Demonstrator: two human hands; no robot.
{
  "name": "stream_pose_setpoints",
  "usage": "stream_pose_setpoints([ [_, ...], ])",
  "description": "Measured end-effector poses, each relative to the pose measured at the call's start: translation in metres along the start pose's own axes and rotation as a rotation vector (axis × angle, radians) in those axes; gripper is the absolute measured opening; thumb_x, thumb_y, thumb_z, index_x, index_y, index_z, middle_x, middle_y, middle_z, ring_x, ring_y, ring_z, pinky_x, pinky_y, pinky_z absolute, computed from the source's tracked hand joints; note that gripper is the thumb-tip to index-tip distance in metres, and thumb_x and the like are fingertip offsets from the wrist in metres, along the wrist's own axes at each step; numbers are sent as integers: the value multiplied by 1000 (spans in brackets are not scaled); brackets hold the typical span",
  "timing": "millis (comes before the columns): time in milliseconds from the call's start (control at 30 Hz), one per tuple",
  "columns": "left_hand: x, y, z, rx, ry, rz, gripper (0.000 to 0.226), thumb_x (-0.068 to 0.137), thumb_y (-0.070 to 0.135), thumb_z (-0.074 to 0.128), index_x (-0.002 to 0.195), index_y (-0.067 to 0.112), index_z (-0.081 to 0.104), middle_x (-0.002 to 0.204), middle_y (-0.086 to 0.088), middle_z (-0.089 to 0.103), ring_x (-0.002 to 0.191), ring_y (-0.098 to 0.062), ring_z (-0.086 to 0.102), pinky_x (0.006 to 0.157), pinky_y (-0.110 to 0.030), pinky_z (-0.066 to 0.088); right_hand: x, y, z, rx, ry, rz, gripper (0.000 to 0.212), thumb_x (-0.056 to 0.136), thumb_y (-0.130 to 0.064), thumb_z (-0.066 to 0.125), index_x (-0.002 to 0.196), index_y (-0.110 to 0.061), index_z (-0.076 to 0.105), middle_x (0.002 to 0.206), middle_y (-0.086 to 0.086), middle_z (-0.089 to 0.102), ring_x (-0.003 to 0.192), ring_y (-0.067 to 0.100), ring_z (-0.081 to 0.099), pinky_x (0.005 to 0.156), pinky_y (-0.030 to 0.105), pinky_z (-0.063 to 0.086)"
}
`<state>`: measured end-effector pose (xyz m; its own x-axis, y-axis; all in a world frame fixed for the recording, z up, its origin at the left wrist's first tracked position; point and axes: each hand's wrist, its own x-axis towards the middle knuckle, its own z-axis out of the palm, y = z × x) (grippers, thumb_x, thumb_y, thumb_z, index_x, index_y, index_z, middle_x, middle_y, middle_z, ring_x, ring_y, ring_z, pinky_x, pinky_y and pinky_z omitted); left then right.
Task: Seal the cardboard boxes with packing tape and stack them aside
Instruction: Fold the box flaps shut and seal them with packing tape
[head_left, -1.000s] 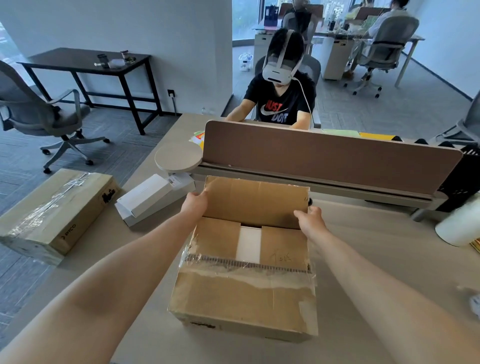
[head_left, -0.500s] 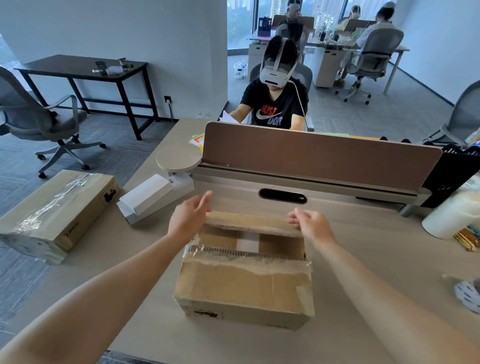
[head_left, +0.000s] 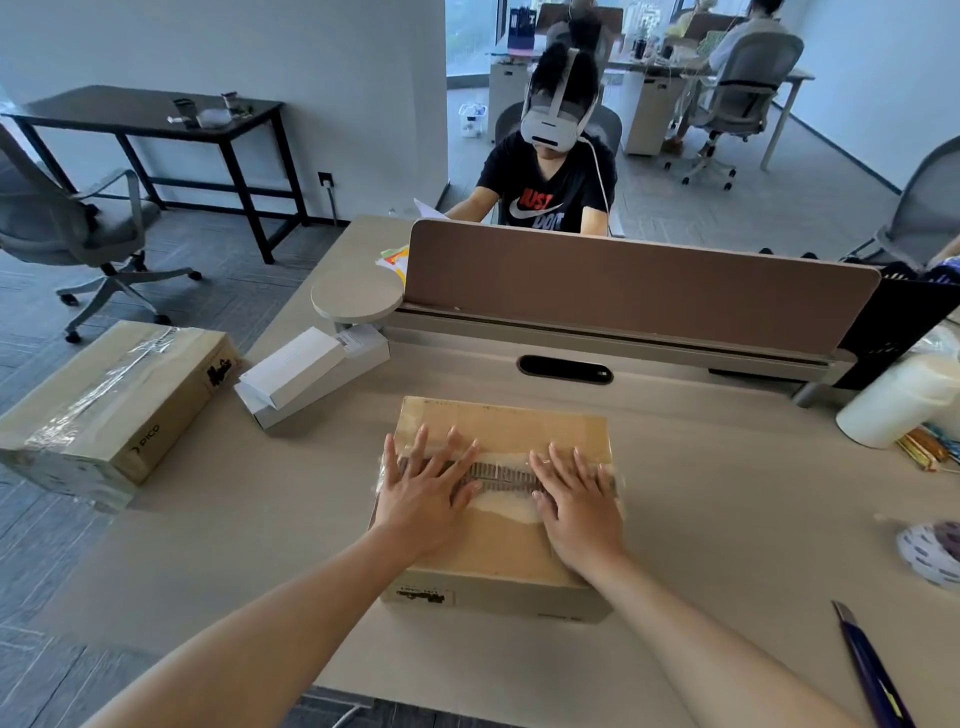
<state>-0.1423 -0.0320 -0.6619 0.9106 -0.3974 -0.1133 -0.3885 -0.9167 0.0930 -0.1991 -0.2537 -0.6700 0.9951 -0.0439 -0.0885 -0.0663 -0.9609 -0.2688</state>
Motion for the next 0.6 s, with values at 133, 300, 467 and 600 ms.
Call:
stream_pose_setpoints([
  [133, 3, -2, 2, 3, 5, -22, 56, 97, 69, 3, 150, 55, -13, 161, 20, -16, 146, -27, -28, 109, -60, -30, 1, -1, 1, -44, -12, 8, 51, 103, -45, 15, 152, -45, 0, 155, -18, -15, 147, 12, -18, 117, 36, -16],
  [300, 6, -3, 0, -2, -42, -1, 58, 95, 70, 1, 149, 56, -14, 159, 21, -18, 147, -29, -27, 106, -62, -32, 6, 1, -11, -56, -169, 6, 53, 105, -46, 17, 151, -46, -9, 156, -15, -22, 146, 15, -23, 116, 38, -16],
  [467, -8, -14, 4, -93, -6, -75, 56, 100, 62, 6, 151, 49, -13, 157, 19, -25, 143, -24, -35, 110, -59, -29, -6, -1, -15, -74, -230, 25, 58, 101, -55, 10, 149, -42, -19, 154, -14, -30, 144, 15, -27, 119, 43, -14],
  [600, -19, -32, 0, -263, -65, -182, 61, 102, 57, 9, 154, 38, -16, 155, 20, -31, 147, -30, -27, 121, -54, -12, -34, 8, -10, -42, -117, 81, 59, 103, -52, 16, 152, -38, -14, 157, -15, -24, 146, 12, -23, 120, 39, -10],
])
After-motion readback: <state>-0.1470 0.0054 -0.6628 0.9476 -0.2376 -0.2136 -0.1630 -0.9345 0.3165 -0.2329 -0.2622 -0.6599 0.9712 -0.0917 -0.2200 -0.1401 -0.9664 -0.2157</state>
